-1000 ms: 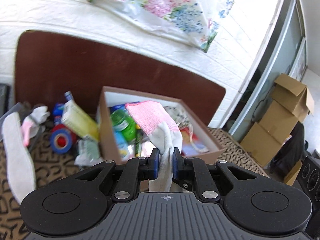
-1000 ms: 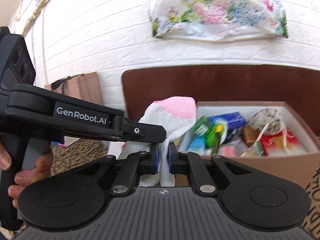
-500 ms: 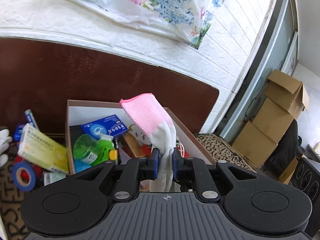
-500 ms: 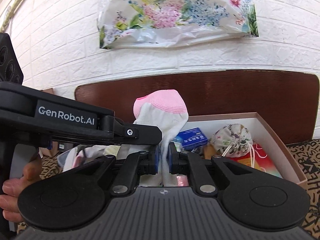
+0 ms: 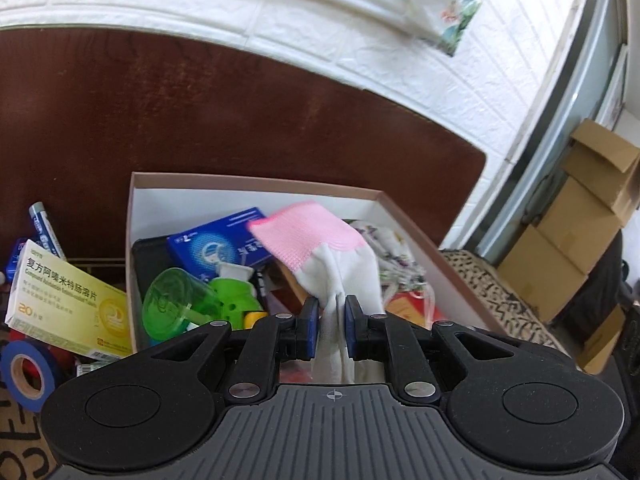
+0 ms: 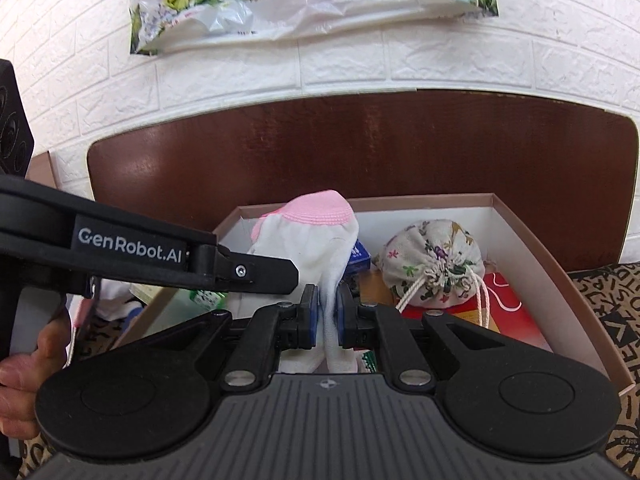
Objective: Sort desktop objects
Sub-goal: 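Carry the held glove with the left tool into the cardboard box, then open the left tool to release the glove in the box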
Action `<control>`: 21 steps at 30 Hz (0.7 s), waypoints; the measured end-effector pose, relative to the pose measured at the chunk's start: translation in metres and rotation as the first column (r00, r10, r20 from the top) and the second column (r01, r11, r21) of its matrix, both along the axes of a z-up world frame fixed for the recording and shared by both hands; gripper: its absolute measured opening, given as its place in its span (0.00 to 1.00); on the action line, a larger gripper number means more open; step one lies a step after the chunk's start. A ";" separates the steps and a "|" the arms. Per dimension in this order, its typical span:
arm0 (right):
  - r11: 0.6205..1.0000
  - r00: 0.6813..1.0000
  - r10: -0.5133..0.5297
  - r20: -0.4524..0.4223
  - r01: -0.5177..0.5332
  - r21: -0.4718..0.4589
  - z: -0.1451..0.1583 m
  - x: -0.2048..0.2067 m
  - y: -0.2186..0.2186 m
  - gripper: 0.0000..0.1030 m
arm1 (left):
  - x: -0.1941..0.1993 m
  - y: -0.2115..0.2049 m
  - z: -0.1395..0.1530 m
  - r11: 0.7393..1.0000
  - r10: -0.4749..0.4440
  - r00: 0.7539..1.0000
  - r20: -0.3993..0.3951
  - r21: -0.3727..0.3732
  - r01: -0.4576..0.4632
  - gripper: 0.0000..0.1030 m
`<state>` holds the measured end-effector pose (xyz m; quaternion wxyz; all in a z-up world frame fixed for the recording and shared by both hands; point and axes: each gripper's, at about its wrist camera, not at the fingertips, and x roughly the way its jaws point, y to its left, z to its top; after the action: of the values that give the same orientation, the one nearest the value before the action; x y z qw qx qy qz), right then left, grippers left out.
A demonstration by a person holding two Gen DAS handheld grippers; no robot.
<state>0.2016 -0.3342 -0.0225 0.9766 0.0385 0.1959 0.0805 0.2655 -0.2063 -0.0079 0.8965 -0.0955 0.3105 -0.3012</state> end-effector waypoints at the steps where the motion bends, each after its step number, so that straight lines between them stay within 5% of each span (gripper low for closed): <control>1: 1.000 1.000 -0.001 -0.005 0.001 -0.002 -0.002 0.002 0.000 0.11 | 0.003 0.000 -0.002 1.000 0.007 1.000 -0.003 0.008 -0.007 0.29; 9: 1.000 0.999 -0.019 -0.048 0.019 -0.013 -0.015 0.013 -0.002 0.15 | 0.016 -0.004 -0.014 0.996 0.050 0.999 -0.005 0.077 -0.050 0.29; 14: 0.999 0.997 -0.028 -0.070 0.026 -0.028 -0.020 0.015 0.000 0.16 | 0.013 -0.002 -0.016 0.995 0.062 0.998 0.011 0.082 -0.063 0.40; 17: 0.999 0.997 -0.029 -0.071 0.026 -0.032 -0.020 0.013 -0.001 0.23 | 0.008 -0.002 -0.014 0.996 0.045 0.999 0.026 0.079 -0.047 0.51; 21: 0.999 0.998 -0.029 -0.060 0.026 -0.040 -0.019 0.010 -0.001 0.47 | -0.005 -0.007 -0.010 0.996 0.019 0.997 0.075 0.089 -0.025 0.72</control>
<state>0.2116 -0.3350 -0.0418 0.9718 0.0244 0.2263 0.0619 0.2602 -0.2138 -0.0177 0.9140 -0.0474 0.2894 -0.2804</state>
